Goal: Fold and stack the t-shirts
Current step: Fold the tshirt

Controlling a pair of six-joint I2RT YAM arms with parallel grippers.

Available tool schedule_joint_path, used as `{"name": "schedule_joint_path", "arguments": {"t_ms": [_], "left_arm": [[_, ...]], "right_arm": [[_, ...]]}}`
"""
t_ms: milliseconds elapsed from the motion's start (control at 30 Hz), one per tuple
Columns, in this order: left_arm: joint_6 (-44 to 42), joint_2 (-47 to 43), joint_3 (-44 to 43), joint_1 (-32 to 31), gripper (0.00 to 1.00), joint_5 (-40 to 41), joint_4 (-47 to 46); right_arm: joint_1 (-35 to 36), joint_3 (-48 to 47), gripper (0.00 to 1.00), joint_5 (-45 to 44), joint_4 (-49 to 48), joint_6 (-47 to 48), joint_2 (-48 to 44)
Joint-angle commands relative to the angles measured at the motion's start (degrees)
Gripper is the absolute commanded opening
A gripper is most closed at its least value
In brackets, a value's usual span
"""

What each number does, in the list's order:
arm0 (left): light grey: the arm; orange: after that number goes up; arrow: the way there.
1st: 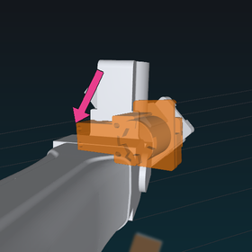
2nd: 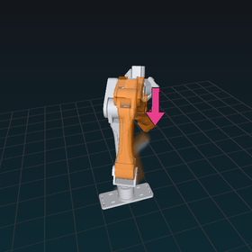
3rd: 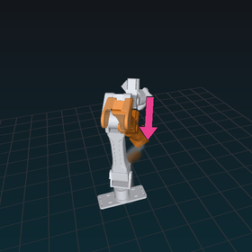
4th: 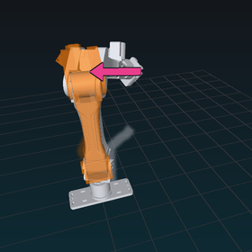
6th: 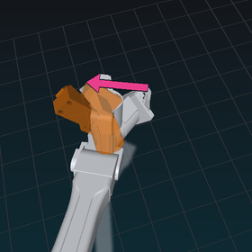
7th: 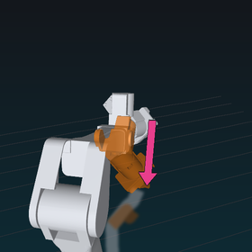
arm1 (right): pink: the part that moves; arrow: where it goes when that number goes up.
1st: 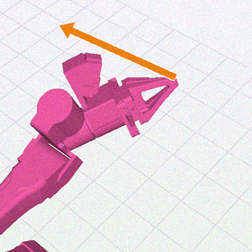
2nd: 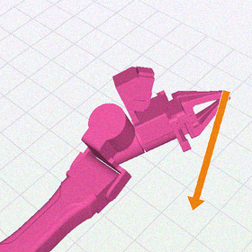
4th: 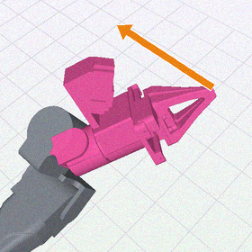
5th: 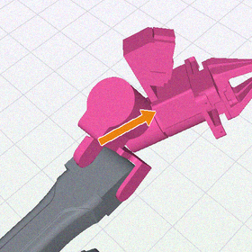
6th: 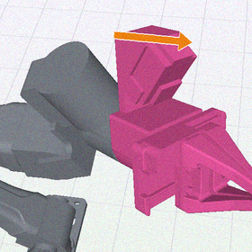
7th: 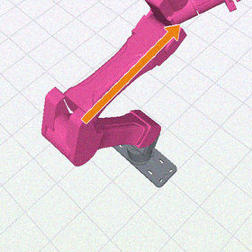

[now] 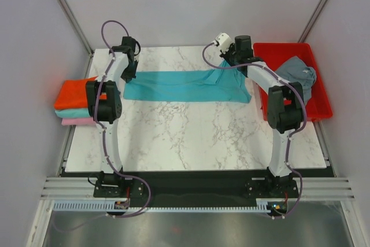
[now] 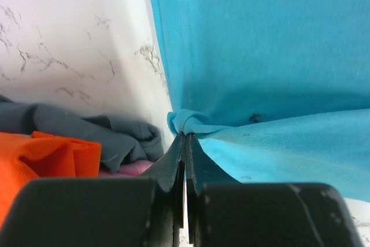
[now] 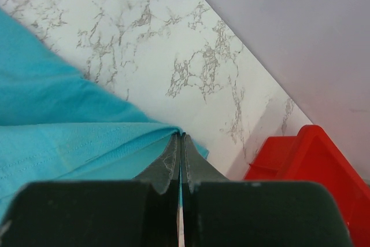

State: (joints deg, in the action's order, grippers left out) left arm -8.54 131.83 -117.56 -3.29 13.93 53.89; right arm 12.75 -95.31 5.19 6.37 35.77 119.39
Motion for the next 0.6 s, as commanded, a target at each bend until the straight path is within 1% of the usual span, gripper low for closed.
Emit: {"name": "schedule_joint_path", "arguments": {"t_ms": [0,133,567], "left_arm": [[-1.92,2.11,-4.34,0.21,0.02,2.33,-0.54],[-1.75,3.26,-4.87,0.21,0.02,2.85,-0.80],[-0.69,4.14,-5.22,0.39,0.02,5.49,-2.21]], "right_arm": [[-0.45,-4.71,0.00,-1.32,-1.80,-0.96,2.42],[-0.54,-6.20,0.00,-2.11,-2.06,-0.70,4.97],[-0.98,-6.73,0.00,-4.40,-4.17,-0.96,6.99]]}}
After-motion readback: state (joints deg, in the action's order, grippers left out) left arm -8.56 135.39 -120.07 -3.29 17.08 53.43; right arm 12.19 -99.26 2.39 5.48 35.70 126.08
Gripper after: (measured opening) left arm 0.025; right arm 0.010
